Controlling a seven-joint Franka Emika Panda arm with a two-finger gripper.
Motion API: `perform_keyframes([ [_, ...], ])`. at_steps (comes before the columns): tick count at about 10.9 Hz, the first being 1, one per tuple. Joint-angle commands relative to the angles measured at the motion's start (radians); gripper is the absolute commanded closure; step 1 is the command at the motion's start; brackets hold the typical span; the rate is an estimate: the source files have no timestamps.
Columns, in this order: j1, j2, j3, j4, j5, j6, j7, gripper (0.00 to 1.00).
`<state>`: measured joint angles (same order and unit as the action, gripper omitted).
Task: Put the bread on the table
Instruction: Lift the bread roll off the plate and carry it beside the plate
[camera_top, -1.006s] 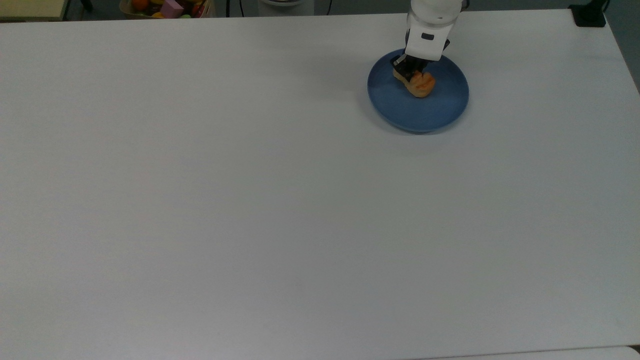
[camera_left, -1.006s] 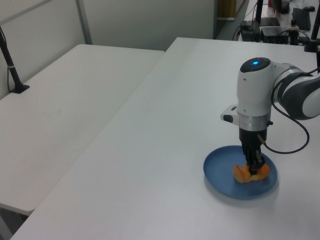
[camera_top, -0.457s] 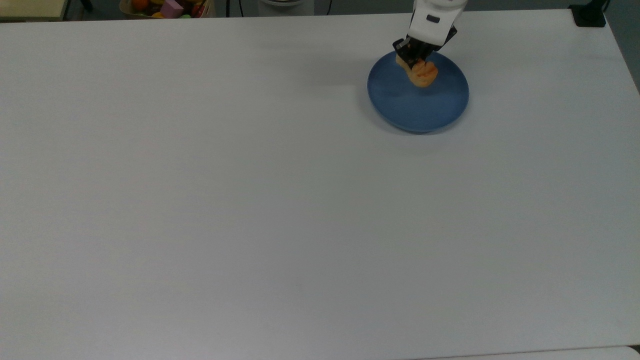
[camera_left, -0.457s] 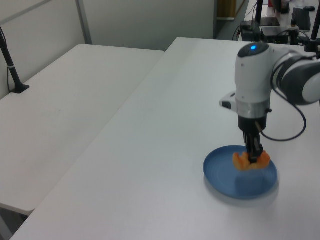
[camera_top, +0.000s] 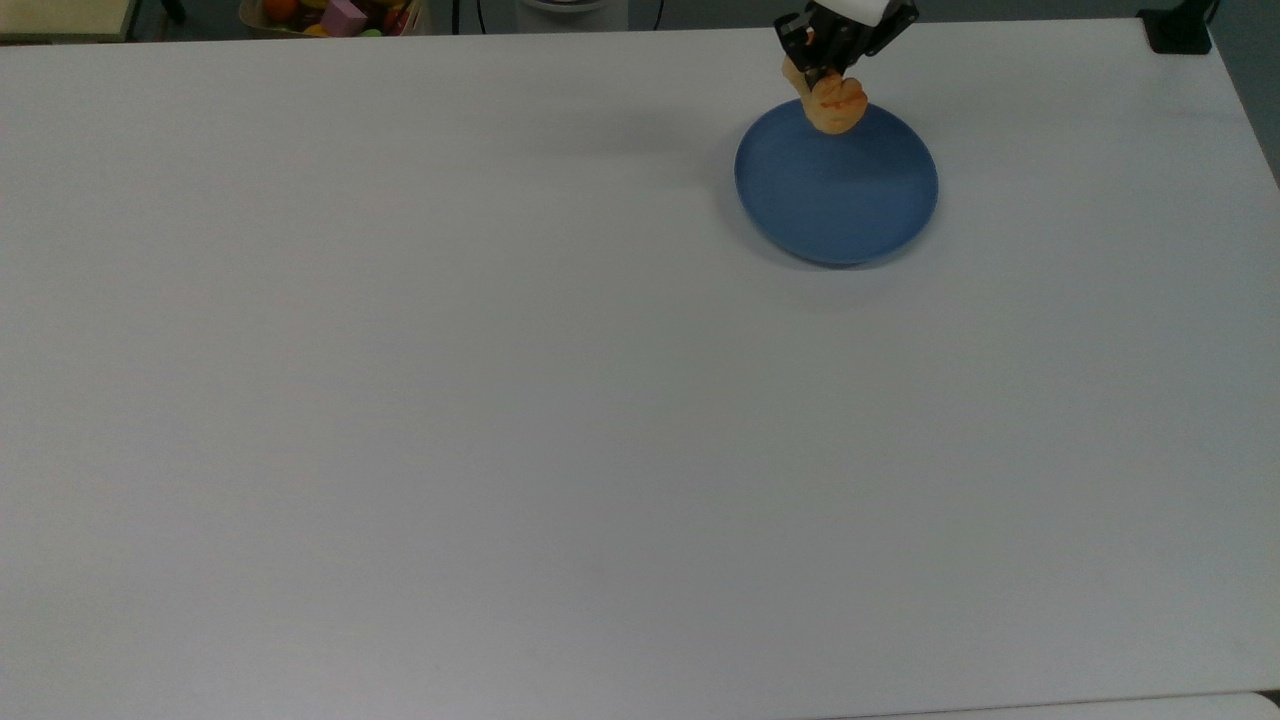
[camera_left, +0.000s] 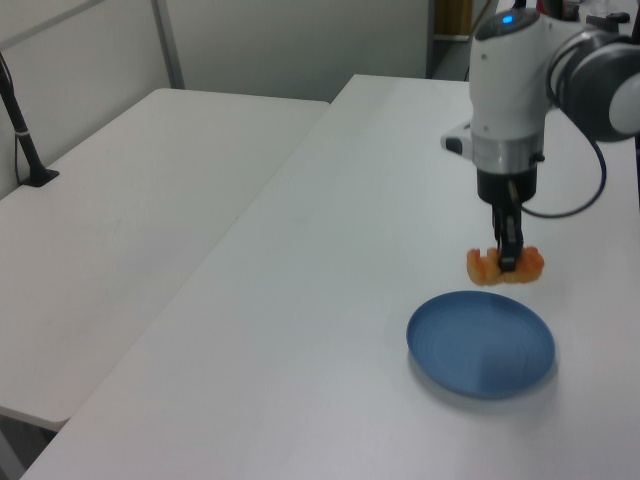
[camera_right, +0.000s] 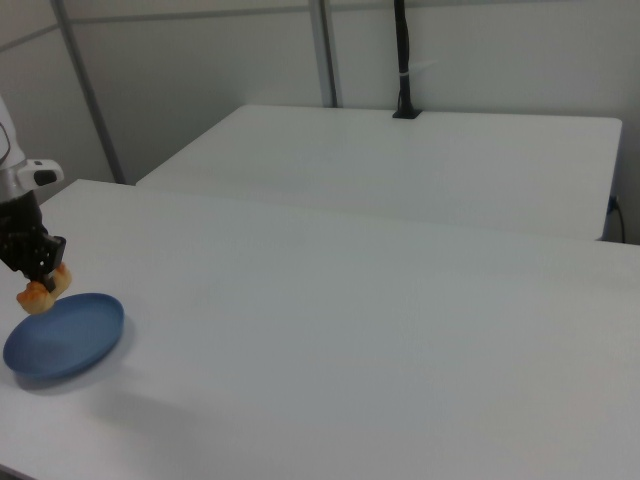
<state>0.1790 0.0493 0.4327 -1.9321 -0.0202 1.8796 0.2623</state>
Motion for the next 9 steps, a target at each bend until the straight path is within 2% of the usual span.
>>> perform_keyframes([
  [1, -0.047, -0.034, -0.038, 0.004, 0.000, -0.078, -0.003, 0.83],
  [5, -0.078, -0.038, -0.193, -0.039, -0.007, -0.012, -0.018, 0.83],
  [7, -0.104, -0.039, -0.238, -0.091, -0.012, 0.025, -0.079, 0.83],
  [9, -0.127, -0.037, -0.250, -0.157, -0.020, 0.100, -0.101, 0.83],
])
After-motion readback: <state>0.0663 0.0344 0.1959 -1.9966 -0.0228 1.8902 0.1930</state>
